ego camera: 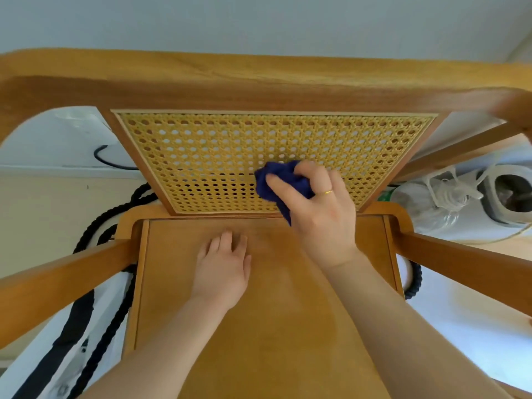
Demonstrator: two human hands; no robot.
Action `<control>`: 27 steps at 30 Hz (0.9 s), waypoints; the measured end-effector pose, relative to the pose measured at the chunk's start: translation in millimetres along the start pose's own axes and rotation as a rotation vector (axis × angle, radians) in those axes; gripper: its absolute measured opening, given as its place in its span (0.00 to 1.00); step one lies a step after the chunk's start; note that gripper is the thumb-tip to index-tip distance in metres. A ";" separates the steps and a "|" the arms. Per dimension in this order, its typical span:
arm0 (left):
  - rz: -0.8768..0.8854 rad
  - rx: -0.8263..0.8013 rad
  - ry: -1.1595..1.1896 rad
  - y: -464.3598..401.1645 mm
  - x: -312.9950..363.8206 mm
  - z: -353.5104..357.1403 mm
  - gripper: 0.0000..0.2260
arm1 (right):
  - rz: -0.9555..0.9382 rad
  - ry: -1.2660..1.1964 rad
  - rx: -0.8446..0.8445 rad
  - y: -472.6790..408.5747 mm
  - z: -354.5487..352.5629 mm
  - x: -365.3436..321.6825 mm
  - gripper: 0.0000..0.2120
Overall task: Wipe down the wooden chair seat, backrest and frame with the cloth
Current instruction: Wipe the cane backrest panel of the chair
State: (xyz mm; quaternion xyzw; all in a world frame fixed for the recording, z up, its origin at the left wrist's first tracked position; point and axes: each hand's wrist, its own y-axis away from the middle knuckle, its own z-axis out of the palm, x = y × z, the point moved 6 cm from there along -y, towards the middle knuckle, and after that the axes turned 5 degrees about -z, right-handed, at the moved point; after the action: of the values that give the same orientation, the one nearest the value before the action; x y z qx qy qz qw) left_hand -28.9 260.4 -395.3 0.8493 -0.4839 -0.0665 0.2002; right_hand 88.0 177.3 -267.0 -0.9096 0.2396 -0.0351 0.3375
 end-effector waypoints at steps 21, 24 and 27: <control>0.062 -0.021 0.183 4.0 -21.3 -6.2 0.23 | -0.190 0.015 -0.019 -23.0 13.3 -18.4 0.14; 0.022 0.078 0.267 -1.6 -41.1 -21.6 0.24 | -0.199 0.119 0.175 -64.9 -5.0 -18.5 0.12; -0.041 0.148 0.295 -10.3 -63.5 -25.2 0.24 | -0.171 0.148 0.176 -54.8 16.7 -21.2 0.16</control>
State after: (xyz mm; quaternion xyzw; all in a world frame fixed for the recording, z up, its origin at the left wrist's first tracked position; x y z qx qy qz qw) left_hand -46.3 325.9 -381.6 0.8720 -0.4352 0.0906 0.2048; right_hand 95.6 233.0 -243.2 -0.8886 0.1817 -0.1517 0.3930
